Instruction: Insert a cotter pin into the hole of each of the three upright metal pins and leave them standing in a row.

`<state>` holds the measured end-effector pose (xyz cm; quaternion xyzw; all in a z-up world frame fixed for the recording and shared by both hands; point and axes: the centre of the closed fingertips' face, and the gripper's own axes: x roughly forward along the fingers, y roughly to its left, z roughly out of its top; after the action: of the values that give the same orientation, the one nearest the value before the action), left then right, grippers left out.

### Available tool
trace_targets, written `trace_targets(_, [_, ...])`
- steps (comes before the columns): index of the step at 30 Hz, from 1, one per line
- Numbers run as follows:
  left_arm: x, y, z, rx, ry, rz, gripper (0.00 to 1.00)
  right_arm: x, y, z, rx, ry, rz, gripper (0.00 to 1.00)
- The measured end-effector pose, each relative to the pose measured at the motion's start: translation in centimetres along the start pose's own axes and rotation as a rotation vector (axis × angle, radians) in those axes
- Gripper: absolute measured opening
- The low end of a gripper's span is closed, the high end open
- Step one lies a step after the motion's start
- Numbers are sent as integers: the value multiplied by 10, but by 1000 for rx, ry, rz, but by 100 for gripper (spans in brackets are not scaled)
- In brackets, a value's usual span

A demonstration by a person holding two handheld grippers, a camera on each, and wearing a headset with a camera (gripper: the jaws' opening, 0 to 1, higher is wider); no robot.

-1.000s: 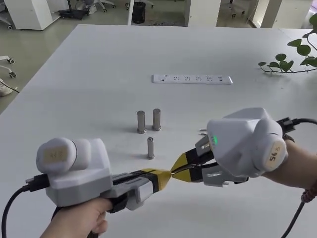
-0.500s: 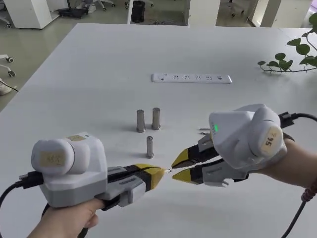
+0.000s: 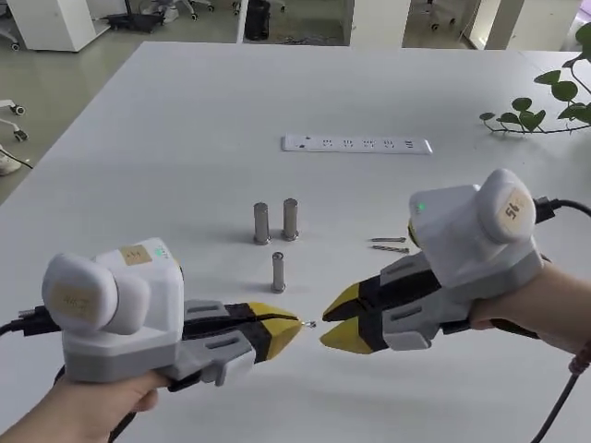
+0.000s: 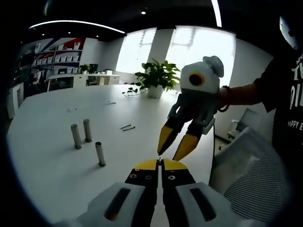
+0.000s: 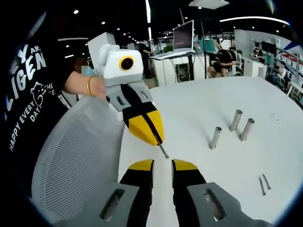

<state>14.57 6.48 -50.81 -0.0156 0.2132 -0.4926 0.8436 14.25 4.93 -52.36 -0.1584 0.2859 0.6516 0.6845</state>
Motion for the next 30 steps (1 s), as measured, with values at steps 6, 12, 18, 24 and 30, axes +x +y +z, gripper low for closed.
trace_targets(6, [0, -13, -4, 8, 26, -80, 0, 0, 10, 0, 12, -13, 52, 9])
trace_targets(12, [-1, -23, -4, 13, 23, -131, 0, 0, 24, -4, 24, -3, 121, 6])
trace_targets(18, [-2, -31, -2, 18, 14, -172, 0, 1, 30, -9, 22, 13, 148, 3])
trace_targets(24, [-2, -36, -3, 21, 18, -196, 0, 0, 35, -8, 20, 6, 175, 1])
trace_targets(30, [-1, -40, -3, 22, 21, -210, 0, 0, 41, -9, 3, 11, 197, 0])
